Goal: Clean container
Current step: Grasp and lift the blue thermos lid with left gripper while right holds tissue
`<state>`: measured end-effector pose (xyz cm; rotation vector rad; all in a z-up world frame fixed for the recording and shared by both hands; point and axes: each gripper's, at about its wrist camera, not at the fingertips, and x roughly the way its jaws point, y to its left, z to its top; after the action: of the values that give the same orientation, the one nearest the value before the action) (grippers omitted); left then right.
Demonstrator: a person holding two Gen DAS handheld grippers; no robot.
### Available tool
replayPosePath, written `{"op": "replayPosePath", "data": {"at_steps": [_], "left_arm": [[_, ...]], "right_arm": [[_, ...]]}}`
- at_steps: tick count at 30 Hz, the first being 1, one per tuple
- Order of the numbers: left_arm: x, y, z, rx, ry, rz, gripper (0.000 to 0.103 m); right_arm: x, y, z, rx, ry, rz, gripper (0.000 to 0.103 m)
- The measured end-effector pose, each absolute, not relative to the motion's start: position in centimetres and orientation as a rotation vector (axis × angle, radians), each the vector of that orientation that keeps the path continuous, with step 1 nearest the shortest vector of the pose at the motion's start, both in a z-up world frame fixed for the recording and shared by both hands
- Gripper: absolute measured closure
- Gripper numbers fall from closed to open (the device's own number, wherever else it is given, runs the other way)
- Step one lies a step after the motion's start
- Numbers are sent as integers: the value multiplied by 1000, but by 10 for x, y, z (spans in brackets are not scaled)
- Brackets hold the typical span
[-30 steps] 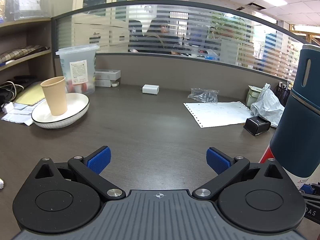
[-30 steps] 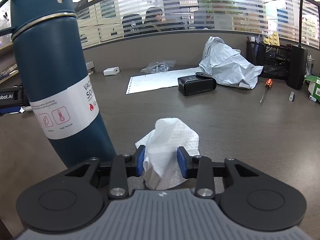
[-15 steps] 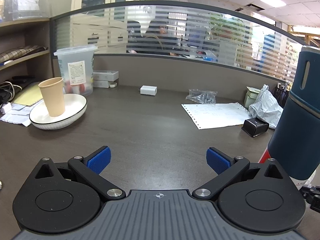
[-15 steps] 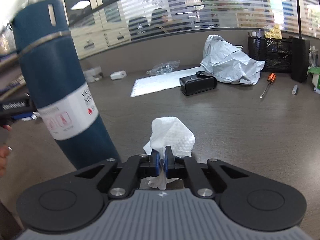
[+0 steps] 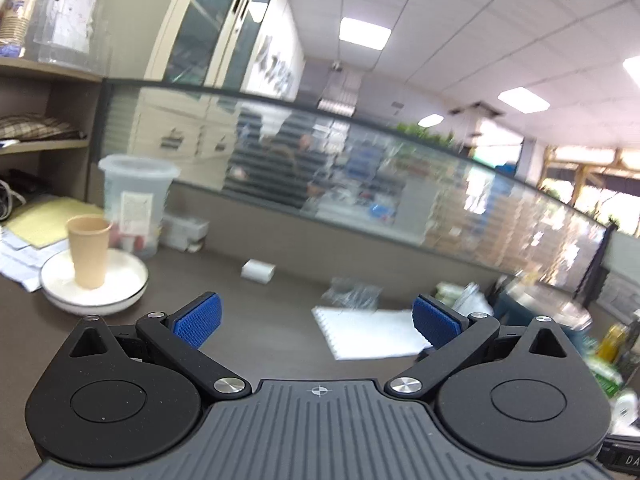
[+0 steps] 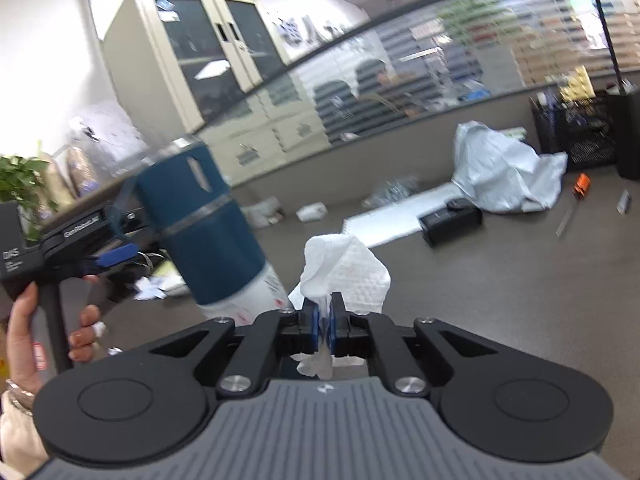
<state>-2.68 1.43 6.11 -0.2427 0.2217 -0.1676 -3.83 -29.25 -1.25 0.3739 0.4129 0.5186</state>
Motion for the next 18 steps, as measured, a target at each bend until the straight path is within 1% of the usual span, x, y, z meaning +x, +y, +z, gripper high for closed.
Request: {"op": "replayPosePath", "data": {"at_steps": [1,2,4,10,11,12,18], "left_arm": [[-29,14,67,-255,201,-188,0],[-44,7,74,-210,139,-208,0],[-43,-1,80,-204,127,-240,0],[-33,-35,91,-160,147,-285,0],[-30,-28,82,-215,201,-284,0],[-28,-32,80,-199,210,-278,0],[-27,-37,76,-188,226,-278,0]], "right_arm": [[-41,-293,-8,380,397,539,96],[-43,-294,-3,385,381,560,96],[-49,-296,7,396,350,601,96],[-61,-297,29,416,275,736,96],[-63,-296,32,417,265,760,96],[-65,-295,34,418,257,783,96],[-50,-287,30,391,290,752,96]]}}
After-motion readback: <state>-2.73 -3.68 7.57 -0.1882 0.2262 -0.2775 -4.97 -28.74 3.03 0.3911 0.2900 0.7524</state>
